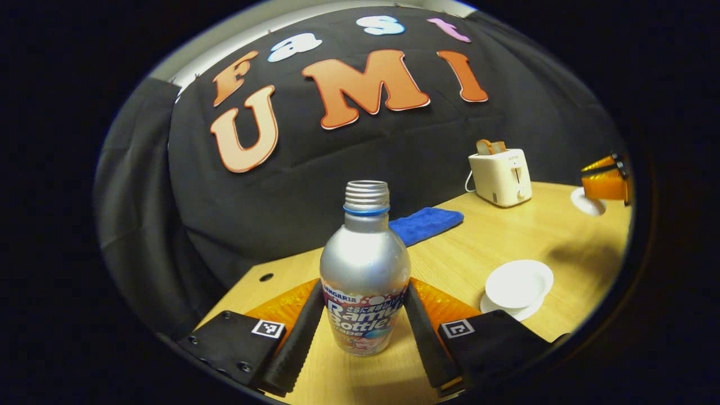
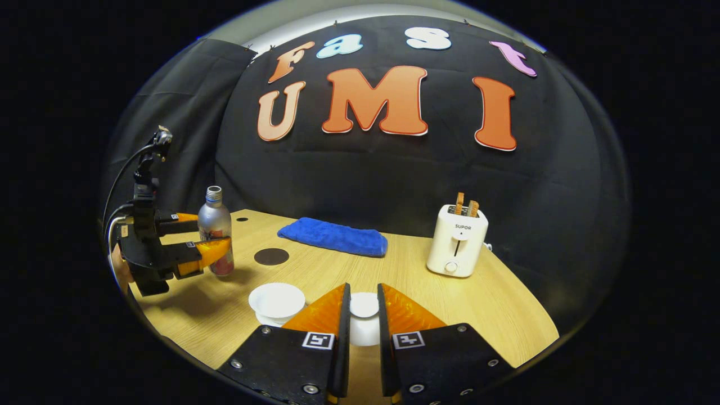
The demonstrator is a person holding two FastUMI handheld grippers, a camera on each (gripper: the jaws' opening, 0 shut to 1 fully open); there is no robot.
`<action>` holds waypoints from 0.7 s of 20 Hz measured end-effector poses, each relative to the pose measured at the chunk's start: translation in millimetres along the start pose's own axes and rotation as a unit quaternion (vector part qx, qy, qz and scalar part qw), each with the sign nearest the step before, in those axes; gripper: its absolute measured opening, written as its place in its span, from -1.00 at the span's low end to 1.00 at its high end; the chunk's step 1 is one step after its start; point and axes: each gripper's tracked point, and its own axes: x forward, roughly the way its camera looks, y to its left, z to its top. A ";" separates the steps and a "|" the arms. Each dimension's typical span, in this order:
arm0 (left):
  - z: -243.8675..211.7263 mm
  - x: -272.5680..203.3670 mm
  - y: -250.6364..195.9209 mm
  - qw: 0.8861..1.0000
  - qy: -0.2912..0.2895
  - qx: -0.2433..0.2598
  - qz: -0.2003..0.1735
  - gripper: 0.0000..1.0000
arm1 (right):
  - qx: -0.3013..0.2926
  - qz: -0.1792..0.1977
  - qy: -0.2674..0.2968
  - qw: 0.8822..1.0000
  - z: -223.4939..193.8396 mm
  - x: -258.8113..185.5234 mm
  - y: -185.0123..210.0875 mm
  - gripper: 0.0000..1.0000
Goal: Open the teacup lid with one hand, grasp the water bottle and pour water into the teacup with the other hand; after pouring, place the water bottle on the coaster and then close the teacup lid.
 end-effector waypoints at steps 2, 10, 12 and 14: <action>4.4 1.4 5.5 0.999 -0.004 0.043 0.012 0.72 | 0.002 -0.007 -0.001 1.000 -1.6 -4.4 -12.4 -0.53; 22.8 1.3 16.1 0.977 -0.014 0.208 0.049 0.72 | 0.012 -0.033 -0.009 0.999 -1.7 -11.1 -45.4 -0.53; 27.7 -0.3 19.7 0.963 -0.020 0.261 0.060 0.66 | 0.014 -0.040 -0.012 0.999 -1.6 -13.5 -52.2 -0.61; 31.3 -1.1 19.0 0.952 -0.022 0.301 0.056 0.71 | 0.016 -0.042 -0.015 0.999 -2.2 -15.5 -56.5 -0.53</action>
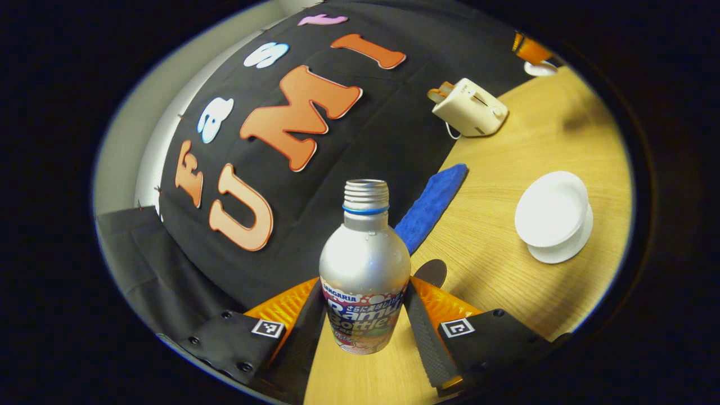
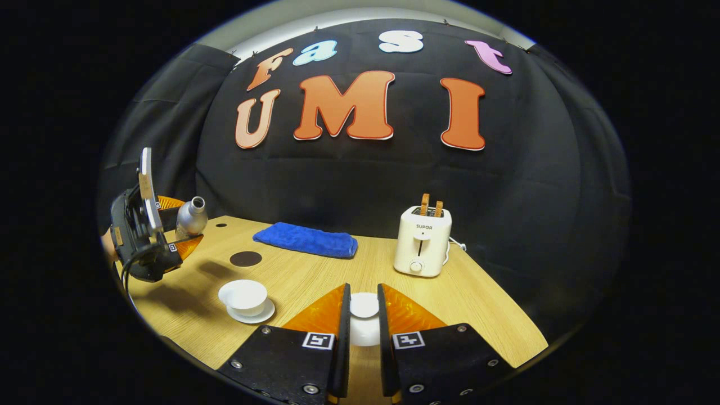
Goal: Open the teacup lid with one hand, grasp the water bottle and pour water into the teacup with the other hand; after pouring, place the water bottle on the coaster and then close the teacup lid.
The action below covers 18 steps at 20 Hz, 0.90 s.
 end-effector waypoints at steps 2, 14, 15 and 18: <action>6.7 -1.1 -1.1 1.000 -0.009 0.029 0.001 0.70 | 0.003 -0.001 0.001 1.000 -1.7 -1.6 -4.7 -0.53; 27.5 -10.3 -13.0 0.962 -0.060 0.264 0.033 0.63 | 0.007 -0.010 0.002 1.000 -6.2 -8.1 -21.3 -0.53; 30.1 -9.7 -13.3 0.958 -0.064 0.278 0.033 0.63 | 0.006 -0.007 0.003 1.000 -6.5 -10.4 -20.9 -0.53; 36.4 -11.8 -9.4 0.947 -0.074 0.310 0.033 0.63 | 0.000 -0.004 0.000 1.000 -3.5 -13.0 -20.0 -0.53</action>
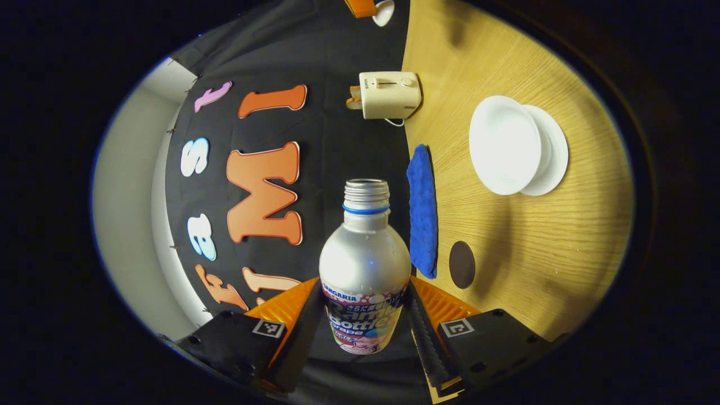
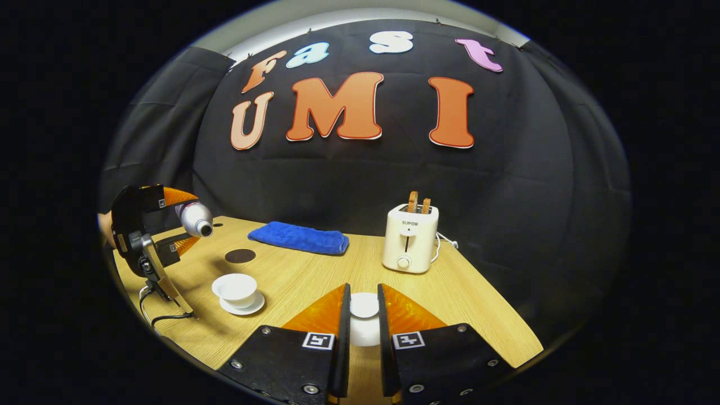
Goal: Open the teacup lid with one hand, grasp the water bottle and pour water into the teacup with the other hand; after pouring, place the water bottle on the coaster and then close the teacup lid.
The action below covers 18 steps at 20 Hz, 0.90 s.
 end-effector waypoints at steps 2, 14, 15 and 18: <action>7.7 1.4 5.4 0.999 -0.012 0.030 0.003 0.76 | -0.002 0.001 -0.001 1.000 0.7 -1.0 -0.3 -0.54; 19.7 11.4 12.0 0.993 -0.028 0.117 0.001 0.65 | 0.003 -0.007 -0.001 1.000 0.5 -3.3 -9.7 -0.53; 19.1 12.1 14.1 0.992 -0.028 0.120 0.002 0.70 | 0.002 -0.008 -0.001 1.000 1.0 -3.6 -10.7 -0.53; 19.4 16.3 20.9 0.991 -0.029 0.133 0.007 0.65 | 0.002 -0.008 -0.001 1.000 2.2 -4.3 -10.3 -0.53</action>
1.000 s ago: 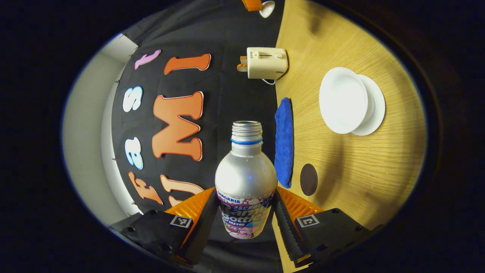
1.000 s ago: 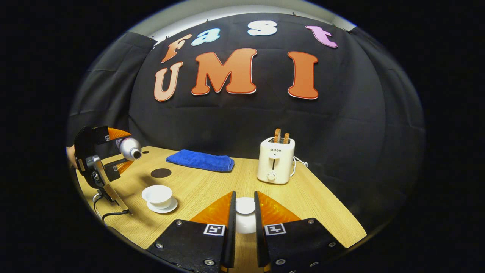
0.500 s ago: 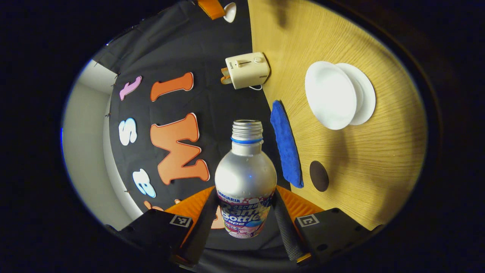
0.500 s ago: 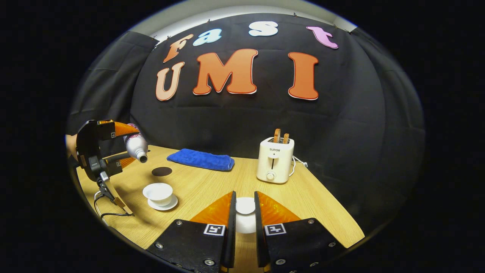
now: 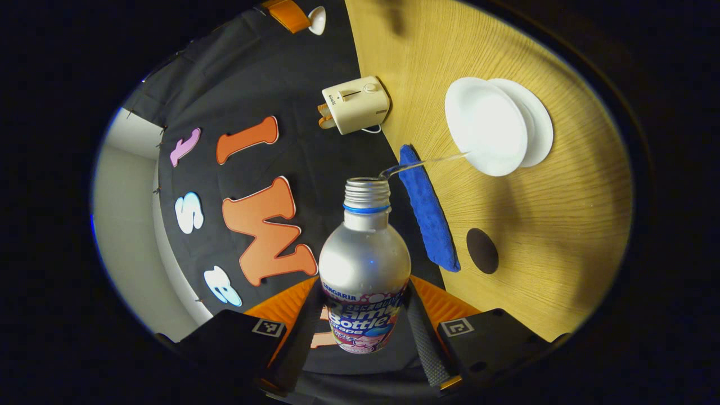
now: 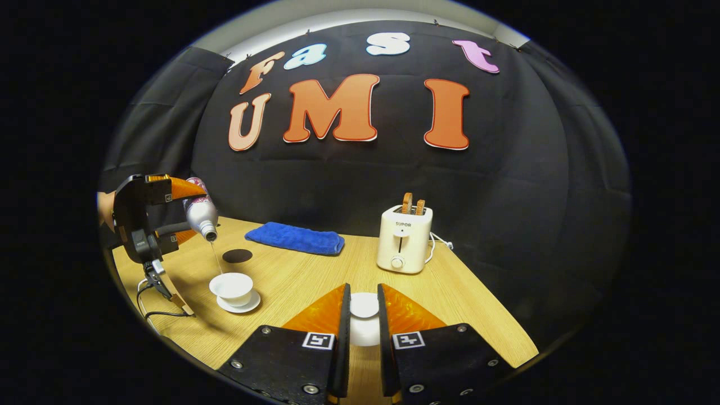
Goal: Open the teacup lid with one hand, grasp the water bottle and pour water into the teacup with the other hand; after pouring, place the water bottle on the coaster and then close the teacup lid.
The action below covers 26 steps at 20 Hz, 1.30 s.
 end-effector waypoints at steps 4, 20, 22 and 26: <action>-1.0 4.9 9.1 1.000 -0.002 0.017 0.011 0.65 | -0.002 -0.003 -0.001 1.000 1.3 0.7 -0.5 -0.54; 4.3 11.4 40.5 0.995 -0.017 0.091 0.025 0.65 | -0.009 0.002 -0.012 1.000 11.6 2.6 9.8 -0.53; 3.6 12.5 37.8 0.995 -0.016 0.095 0.022 0.70 | -0.010 0.002 -0.010 1.000 10.8 3.6 10.7 -0.53; 8.9 11.2 38.5 0.994 -0.020 0.108 0.024 0.71 | -0.009 0.003 -0.009 1.000 9.3 3.5 12.4 -0.53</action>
